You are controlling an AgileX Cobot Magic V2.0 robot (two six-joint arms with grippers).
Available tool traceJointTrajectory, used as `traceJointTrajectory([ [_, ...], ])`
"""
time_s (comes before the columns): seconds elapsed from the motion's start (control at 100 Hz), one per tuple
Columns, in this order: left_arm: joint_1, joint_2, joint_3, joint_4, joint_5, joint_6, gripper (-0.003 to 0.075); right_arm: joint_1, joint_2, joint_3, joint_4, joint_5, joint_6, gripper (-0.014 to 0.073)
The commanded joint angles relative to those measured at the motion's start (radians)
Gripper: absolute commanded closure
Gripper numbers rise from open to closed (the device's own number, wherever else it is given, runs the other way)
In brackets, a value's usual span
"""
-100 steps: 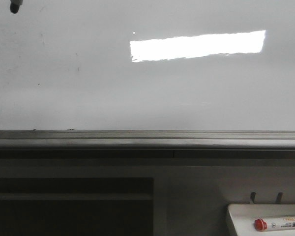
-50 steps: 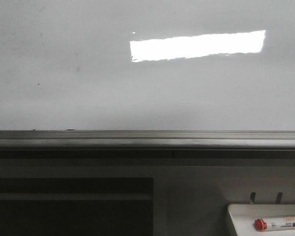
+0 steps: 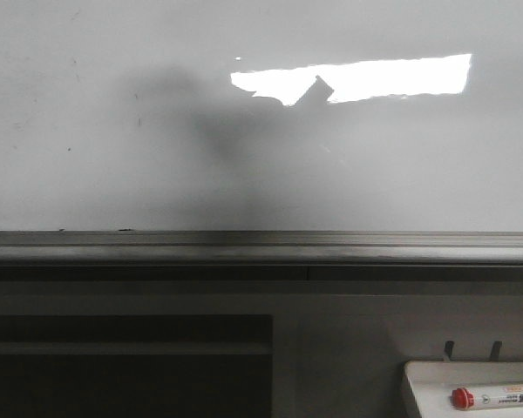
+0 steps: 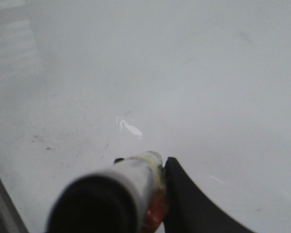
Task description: Write number 2 on whiteboard
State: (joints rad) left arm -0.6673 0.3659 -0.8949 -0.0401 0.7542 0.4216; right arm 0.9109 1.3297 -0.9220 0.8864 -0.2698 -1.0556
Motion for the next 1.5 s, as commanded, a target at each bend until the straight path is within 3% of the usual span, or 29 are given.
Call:
traceJointTrajectory([
  [0.0, 0.005, -0.039, 0.011, 0.040, -0.051, -0.087, 0.0670, -0.019, 0.025, -0.041, -0.021, -0.090, -0.002, 0.0671],
  [0.05, 0.005, -0.066, 0.039, 0.040, -0.051, -0.087, 0.0743, -0.033, 0.051, -0.050, -0.021, -0.081, -0.002, 0.0671],
  [0.46, 0.005, -0.128, 0.148, -0.045, -0.065, -0.093, 0.0741, -0.134, 0.121, -0.089, 0.003, -0.037, -0.002, 0.0671],
  [0.67, 0.005, -0.128, 0.148, -0.045, -0.065, -0.093, 0.0741, -0.208, 0.071, -0.089, 0.005, -0.048, -0.005, 0.0671],
  [0.79, 0.005, -0.128, 0.148, -0.045, -0.065, -0.093, 0.0741, -0.228, 0.019, -0.085, 0.027, -0.062, -0.073, 0.0671],
  [1.04, 0.005, -0.128, 0.148, -0.045, -0.065, -0.093, 0.0741, -0.228, -0.046, -0.027, 0.386, -0.135, -0.299, 0.0671],
  [1.24, 0.005, -0.128, 0.148, -0.045, -0.065, -0.093, 0.0741, -0.212, -0.029, 0.061, 0.492, -0.026, -0.301, 0.0669],
  [1.49, 0.005, -0.128, 0.148, -0.047, -0.065, -0.093, 0.0741, -0.045, 0.065, 0.069, 0.516, 0.003, -0.301, 0.0663],
])
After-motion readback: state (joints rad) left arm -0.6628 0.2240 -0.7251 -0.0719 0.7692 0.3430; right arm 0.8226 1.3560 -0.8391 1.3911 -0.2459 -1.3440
